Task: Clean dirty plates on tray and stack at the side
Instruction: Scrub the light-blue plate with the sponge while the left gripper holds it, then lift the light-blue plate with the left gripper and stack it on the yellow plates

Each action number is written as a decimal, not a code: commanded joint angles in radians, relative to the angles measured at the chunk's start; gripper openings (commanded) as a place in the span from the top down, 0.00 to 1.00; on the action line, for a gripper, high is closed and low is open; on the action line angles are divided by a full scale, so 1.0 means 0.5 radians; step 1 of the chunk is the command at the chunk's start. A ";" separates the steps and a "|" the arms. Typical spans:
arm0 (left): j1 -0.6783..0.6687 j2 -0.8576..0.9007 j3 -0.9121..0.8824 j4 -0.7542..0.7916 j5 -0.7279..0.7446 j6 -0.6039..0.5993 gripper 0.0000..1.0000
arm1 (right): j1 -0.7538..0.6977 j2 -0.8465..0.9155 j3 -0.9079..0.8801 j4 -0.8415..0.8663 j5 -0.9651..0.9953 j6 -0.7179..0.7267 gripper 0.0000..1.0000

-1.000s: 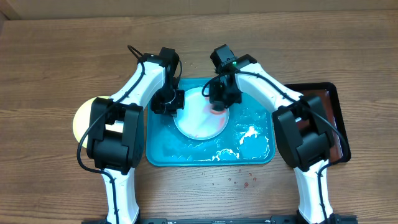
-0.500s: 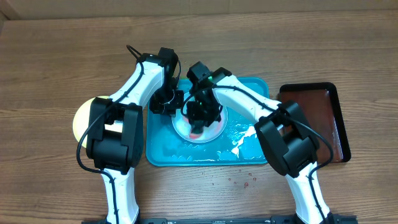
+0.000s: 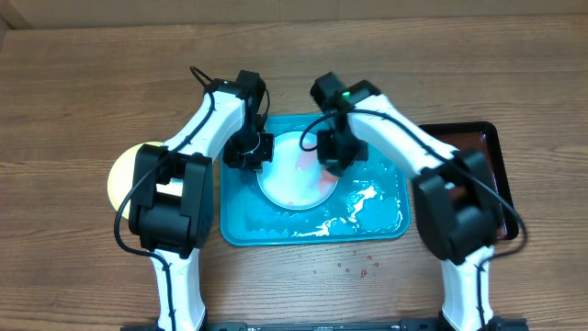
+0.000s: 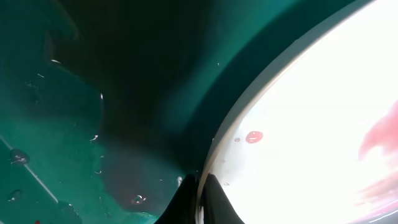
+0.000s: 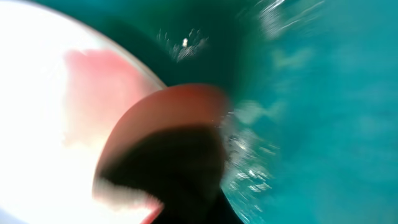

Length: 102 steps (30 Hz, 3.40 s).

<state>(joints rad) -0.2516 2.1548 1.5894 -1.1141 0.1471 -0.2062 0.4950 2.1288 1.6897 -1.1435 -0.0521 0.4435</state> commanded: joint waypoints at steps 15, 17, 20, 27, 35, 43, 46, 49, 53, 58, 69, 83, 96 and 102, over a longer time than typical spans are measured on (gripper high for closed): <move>-0.150 -0.699 -0.009 0.008 -0.597 0.008 0.96 | -0.725 -1.248 0.002 -0.006 -0.134 -0.102 0.96; -0.217 -0.757 -0.009 -0.004 -0.764 0.009 0.96 | -0.792 -1.297 0.002 -0.007 -0.134 -0.102 0.96; -0.368 -0.809 -0.009 -0.066 -1.160 -0.011 0.96 | -0.870 -1.337 0.002 -0.012 -0.133 -0.102 0.96; -0.785 -0.807 -0.009 -0.284 -2.157 -0.354 0.96 | -0.983 -1.341 0.002 -0.038 -0.133 -0.101 0.96; -1.169 -0.807 -0.009 -0.534 -2.860 -0.913 0.96 | -1.032 -1.341 0.002 -0.053 -0.132 -0.102 0.96; -1.305 -0.807 -0.009 -0.726 -3.107 -1.184 0.96 | -1.038 -1.341 0.002 -0.057 -0.132 -0.102 0.96; -1.299 -0.807 -0.009 -0.726 -3.053 -1.233 0.96 | -1.038 -1.341 0.002 -0.061 -0.132 -0.102 0.96; -1.261 -0.807 -0.009 -0.715 -2.815 -1.301 0.96 | -1.038 -1.341 0.002 -0.069 -0.131 -0.102 0.96; -1.157 -0.806 -0.009 -0.669 -2.321 -1.276 0.96 | -1.038 -1.340 0.002 -0.079 -0.131 -0.102 0.96; -0.925 -0.806 -0.009 -0.500 -1.653 -0.980 0.96 | -1.038 -1.340 0.002 -0.084 -0.131 -0.102 0.96; 0.000 -0.806 -0.009 -0.301 -0.645 -0.417 0.95 | -1.038 -1.340 0.002 -0.121 -0.108 -0.118 0.96; 1.367 -0.806 -0.379 0.021 0.041 -0.170 0.96 | -1.038 -1.336 0.002 -0.134 -0.108 -0.119 0.96; 1.826 -0.806 -0.857 0.468 0.088 -0.153 0.96 | -1.038 -1.332 0.000 -0.156 -0.108 -0.118 0.96; 1.795 -0.806 -0.858 0.424 0.052 -0.087 0.94 | -1.038 -1.327 0.000 -0.172 -0.108 -0.118 0.96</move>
<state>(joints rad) 0.6552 1.7710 1.1690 -0.8932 0.1650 -0.2867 -0.0193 1.4784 1.6867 -1.2301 -0.1070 0.3916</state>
